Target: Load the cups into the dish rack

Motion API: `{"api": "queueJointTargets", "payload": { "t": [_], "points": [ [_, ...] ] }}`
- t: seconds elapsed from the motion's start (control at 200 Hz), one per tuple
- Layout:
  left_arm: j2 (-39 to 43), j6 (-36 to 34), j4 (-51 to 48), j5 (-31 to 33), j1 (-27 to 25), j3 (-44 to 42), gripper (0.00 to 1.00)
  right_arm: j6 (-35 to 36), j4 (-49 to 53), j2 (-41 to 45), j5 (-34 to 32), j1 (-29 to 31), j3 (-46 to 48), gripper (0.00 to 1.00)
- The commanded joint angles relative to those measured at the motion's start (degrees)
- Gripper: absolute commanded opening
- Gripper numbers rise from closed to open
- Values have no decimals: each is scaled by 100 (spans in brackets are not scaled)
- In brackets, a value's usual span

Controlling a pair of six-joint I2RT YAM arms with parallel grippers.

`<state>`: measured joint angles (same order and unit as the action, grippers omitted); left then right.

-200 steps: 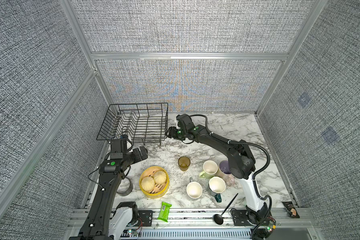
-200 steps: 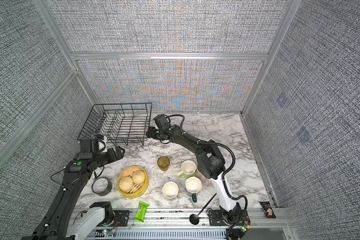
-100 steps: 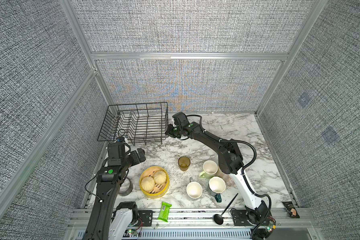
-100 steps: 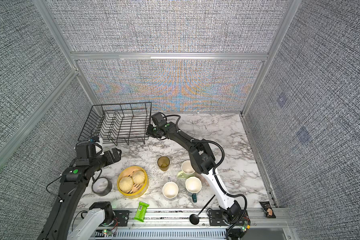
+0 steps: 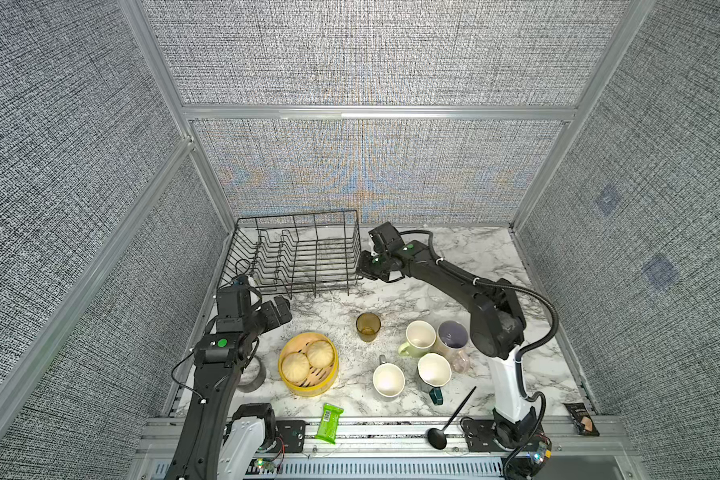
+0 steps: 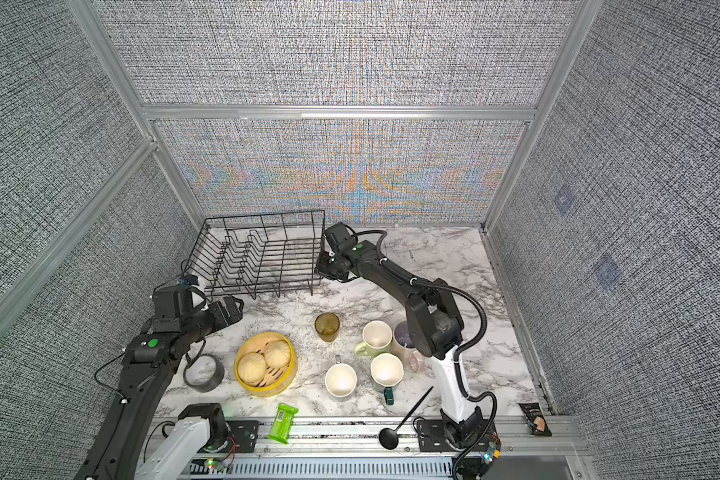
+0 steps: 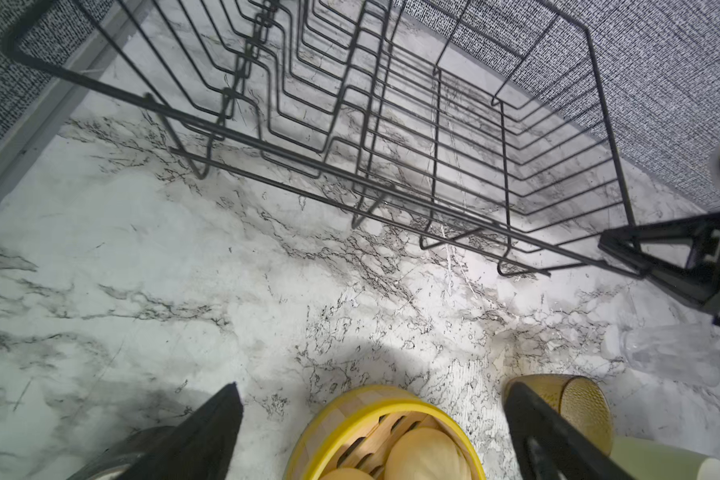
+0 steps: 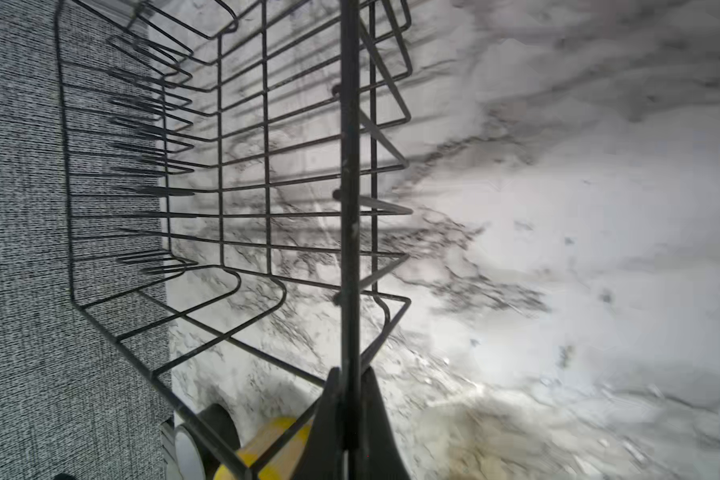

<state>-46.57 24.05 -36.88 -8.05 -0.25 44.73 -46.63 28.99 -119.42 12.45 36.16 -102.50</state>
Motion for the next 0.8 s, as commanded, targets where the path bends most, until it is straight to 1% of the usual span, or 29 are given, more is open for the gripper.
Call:
{"api": "queueJointTargets", "payload": {
  "t": [0.0, 0.115, 0.255, 0.315, 0.405, 0.5, 0.63, 0.705, 0.795],
  "points": [
    [-1, 45, 190, 7, -1, 0, 99, -117, -296, 360, -6, -150, 436, 0],
    [-76, 115, 216, -148, -1, 51, 99, 87, -461, 746, 273, -373, 1020, 0],
    [-81, 346, 403, -342, -1, -49, 99, 620, -177, 1049, 581, -710, 1268, 0],
    [-114, 394, 461, -427, -1, -76, 99, 808, -211, 1221, 717, -876, 1502, 0],
    [-151, 496, 366, -357, -1, -68, 99, 1054, -323, 1443, 922, -1142, 1869, 0],
    [-142, 604, 431, -352, -1, -137, 99, 1313, -184, 1580, 1110, -1407, 2101, 0],
    [-226, 664, 662, -601, -1, -173, 99, 1663, -127, 1769, 1274, -1647, 2454, 0],
    [-307, 718, 742, -715, -1, -149, 99, 1902, 20, 1810, 1455, -1795, 2507, 0],
    [-375, 765, 916, -1031, -1, -144, 99, 2327, 245, 1875, 1501, -1901, 2524, 0]
  ]
}}
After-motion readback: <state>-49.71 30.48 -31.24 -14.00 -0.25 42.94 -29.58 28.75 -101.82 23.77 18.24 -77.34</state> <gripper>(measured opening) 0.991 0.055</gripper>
